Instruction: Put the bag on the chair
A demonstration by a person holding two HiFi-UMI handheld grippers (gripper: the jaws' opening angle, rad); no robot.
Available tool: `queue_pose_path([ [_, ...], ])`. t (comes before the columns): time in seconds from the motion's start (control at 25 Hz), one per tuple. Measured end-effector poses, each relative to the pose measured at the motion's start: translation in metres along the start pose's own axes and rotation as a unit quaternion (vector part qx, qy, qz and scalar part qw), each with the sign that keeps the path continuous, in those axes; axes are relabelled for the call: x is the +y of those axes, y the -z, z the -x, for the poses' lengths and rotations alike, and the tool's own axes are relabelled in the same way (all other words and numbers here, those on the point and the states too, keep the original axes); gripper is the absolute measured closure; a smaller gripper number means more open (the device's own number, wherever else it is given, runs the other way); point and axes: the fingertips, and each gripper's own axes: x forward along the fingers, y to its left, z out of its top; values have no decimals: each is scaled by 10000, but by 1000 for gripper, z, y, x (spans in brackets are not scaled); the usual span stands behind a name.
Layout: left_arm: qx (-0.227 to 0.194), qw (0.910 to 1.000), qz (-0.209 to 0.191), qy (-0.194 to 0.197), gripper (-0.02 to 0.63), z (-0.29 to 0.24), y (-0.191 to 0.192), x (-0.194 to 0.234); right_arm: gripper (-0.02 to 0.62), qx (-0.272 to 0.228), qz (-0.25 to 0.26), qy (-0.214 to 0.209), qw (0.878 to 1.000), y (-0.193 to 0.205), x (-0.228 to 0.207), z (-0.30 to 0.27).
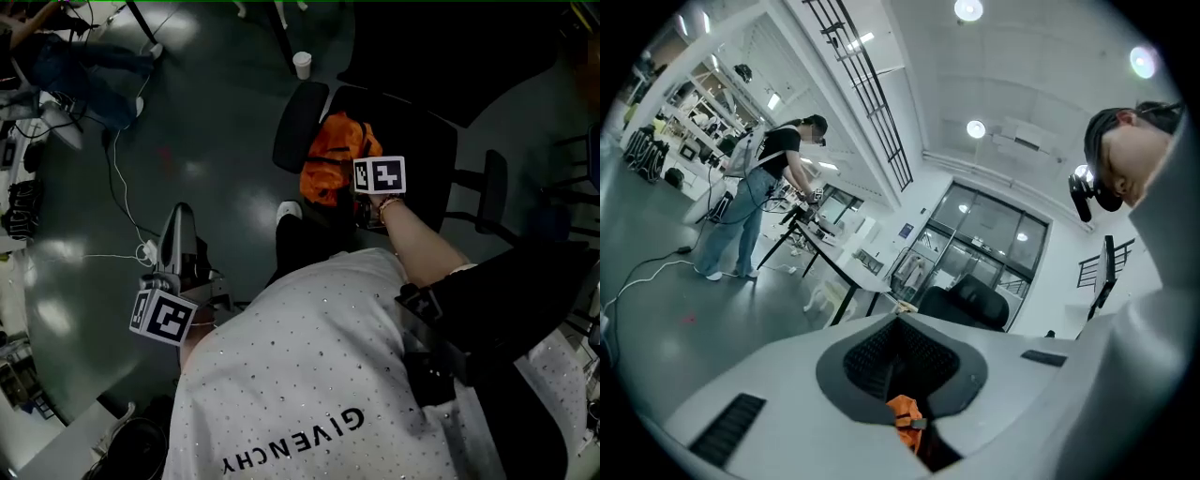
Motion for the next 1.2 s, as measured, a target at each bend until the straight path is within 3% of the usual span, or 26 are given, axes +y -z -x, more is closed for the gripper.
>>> queue_pose_path([
  [0.2,-187,9997,1,184,604,8,-13,-19,307,-483,36,-303,9984,-29,19,33],
  [0.28,-261,9992,6,297,604,10,-13,-30,341,-602,122,-346,9975,-35,18,45],
  [0.48,-317,9982,-89,495,604,17,-2,-49,344,-1022,403,-453,9929,-45,18,76],
  [0.52,-314,9983,-69,492,604,19,3,-51,371,-1163,523,-484,9907,-46,18,84],
  [0.64,-230,9985,40,490,604,29,27,-63,580,-1602,904,-479,9818,-44,13,111],
  [0.88,91,9990,150,422,604,56,61,-86,591,-2047,920,-969,9697,-39,23,159],
  [1.04,50,9993,-1,365,604,75,56,-90,591,-2228,921,-1228,9627,-43,34,179],
  [1.2,-21,9989,-142,449,604,93,41,-97,592,-2168,817,-1154,9659,-25,30,194],
])
